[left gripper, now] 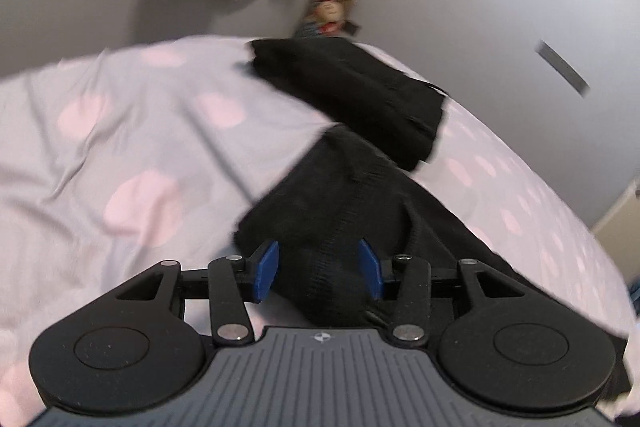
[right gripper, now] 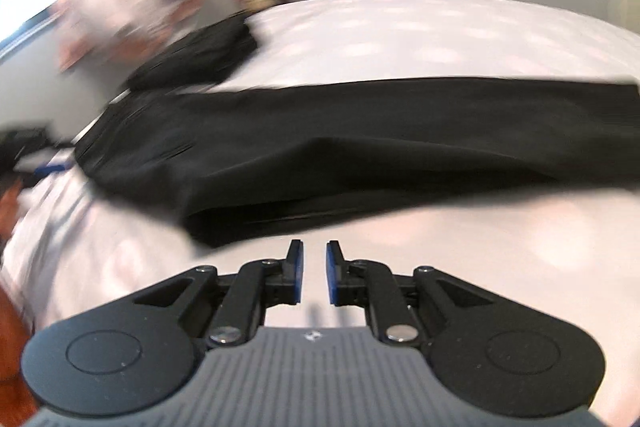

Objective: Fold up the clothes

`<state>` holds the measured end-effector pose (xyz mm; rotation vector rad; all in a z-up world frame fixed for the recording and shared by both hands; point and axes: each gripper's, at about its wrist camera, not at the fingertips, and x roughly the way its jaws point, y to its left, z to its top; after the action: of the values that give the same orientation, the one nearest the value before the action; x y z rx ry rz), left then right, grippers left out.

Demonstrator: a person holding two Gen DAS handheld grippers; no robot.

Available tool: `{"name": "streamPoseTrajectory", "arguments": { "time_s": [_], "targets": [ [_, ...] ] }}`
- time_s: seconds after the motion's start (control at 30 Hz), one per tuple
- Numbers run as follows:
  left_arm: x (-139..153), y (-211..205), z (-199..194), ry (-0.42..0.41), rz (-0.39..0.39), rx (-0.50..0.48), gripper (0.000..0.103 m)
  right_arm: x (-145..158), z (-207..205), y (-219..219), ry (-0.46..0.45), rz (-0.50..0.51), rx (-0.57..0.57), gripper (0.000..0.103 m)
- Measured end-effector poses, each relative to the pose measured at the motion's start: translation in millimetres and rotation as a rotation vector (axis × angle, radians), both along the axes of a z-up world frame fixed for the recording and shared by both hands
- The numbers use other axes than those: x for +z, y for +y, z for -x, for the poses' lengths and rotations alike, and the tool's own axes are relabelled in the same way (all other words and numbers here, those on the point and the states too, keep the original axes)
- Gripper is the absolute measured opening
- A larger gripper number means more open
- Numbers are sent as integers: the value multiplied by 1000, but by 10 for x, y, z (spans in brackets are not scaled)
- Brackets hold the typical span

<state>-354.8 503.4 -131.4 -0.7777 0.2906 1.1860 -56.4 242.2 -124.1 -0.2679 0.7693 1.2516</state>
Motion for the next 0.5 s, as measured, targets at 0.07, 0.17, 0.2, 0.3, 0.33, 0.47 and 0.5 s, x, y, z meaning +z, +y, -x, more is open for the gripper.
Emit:
{"name": "streamPoseTrajectory", "arguments": {
  "time_s": [0.07, 0.17, 0.2, 0.3, 0.33, 0.47, 0.5],
  "targets": [
    [76, -156, -145, 19, -29, -69, 51, 154, -121, -240, 16, -11, -93, 15],
    [173, -428, -339, 12, -69, -185, 51, 482, -213, -556, -17, -16, -189, 15],
    [205, -520, -403, 8, -82, -224, 51, 597, -238, -655, -33, -15, -218, 15],
    [282, -798, -548, -3, -103, -309, 50, 970, -306, -903, -73, -33, -274, 16],
    [310, -880, -567, -6, -105, -322, 50, 1098, -331, -978, -84, -42, -291, 16],
    [457, -1134, -589, -31, -106, -352, 50, 1568, -472, -1249, -87, -107, -369, 25],
    [499, -1181, -600, -39, -101, -358, 50, 1671, -516, -1330, -79, -125, -387, 25]
  ]
}}
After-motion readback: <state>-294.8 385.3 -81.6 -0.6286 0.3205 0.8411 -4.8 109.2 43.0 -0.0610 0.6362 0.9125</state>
